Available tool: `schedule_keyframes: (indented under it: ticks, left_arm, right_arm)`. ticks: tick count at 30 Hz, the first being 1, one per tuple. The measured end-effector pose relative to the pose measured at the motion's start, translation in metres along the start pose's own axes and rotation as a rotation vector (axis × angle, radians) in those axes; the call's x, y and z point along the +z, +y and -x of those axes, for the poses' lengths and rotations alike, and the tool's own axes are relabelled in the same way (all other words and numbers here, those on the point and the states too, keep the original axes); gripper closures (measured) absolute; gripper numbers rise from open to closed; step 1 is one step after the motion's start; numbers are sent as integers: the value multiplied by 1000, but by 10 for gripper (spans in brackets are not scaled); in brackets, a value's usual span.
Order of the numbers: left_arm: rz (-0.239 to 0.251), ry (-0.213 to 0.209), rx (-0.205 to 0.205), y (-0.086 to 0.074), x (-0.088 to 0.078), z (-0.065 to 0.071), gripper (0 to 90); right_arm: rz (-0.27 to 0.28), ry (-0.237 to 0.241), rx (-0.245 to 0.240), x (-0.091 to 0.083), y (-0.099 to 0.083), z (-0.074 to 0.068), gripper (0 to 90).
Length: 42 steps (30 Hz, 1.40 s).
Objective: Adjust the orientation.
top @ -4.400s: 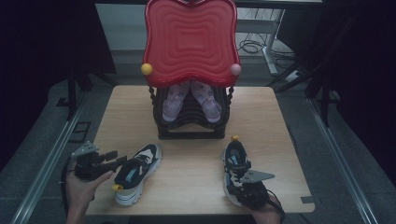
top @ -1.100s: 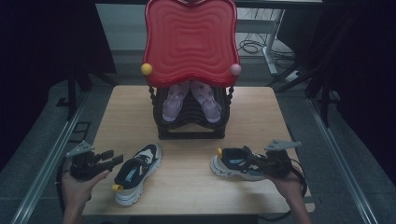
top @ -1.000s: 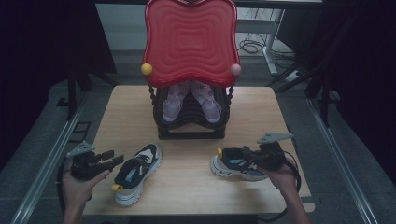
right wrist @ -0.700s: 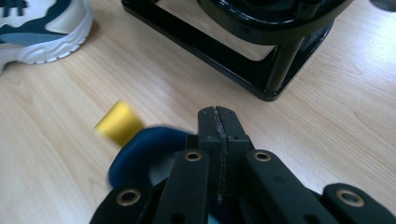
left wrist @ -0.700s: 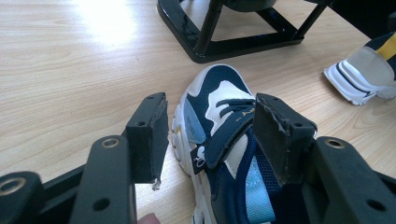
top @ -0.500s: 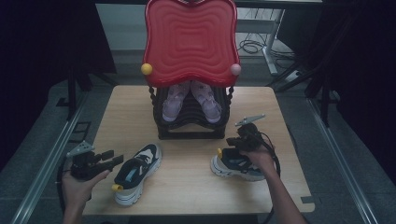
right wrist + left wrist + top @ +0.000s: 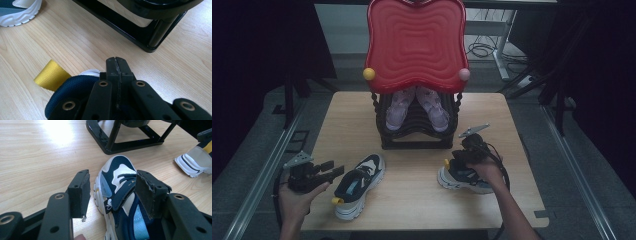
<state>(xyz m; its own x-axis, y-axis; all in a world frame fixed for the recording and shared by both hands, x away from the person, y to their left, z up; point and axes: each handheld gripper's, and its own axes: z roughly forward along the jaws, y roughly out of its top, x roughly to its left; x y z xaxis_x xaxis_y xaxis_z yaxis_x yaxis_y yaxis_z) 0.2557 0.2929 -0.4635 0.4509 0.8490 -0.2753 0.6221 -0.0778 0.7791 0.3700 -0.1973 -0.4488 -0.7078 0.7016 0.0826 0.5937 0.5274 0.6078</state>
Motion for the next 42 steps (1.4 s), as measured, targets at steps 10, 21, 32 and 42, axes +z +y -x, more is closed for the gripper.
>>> schedule_keyframes:
  ticks: [10,21,32,42]
  left_arm:
    - [-2,2,-3,0,0,-1,462]
    - [-4,1,-2,0,0,0,462]
    - [1,2,-3,0,-2,0,462]
    - [-1,1,-1,0,-2,1,462]
  right_arm:
    - [-15,26,-45,-2,-2,-14,894]
    - [-31,46,-97,-9,-12,-31,894]
    - [-87,61,-150,-19,-36,-50,894]
    - [-98,48,-197,-40,-52,-67,894]
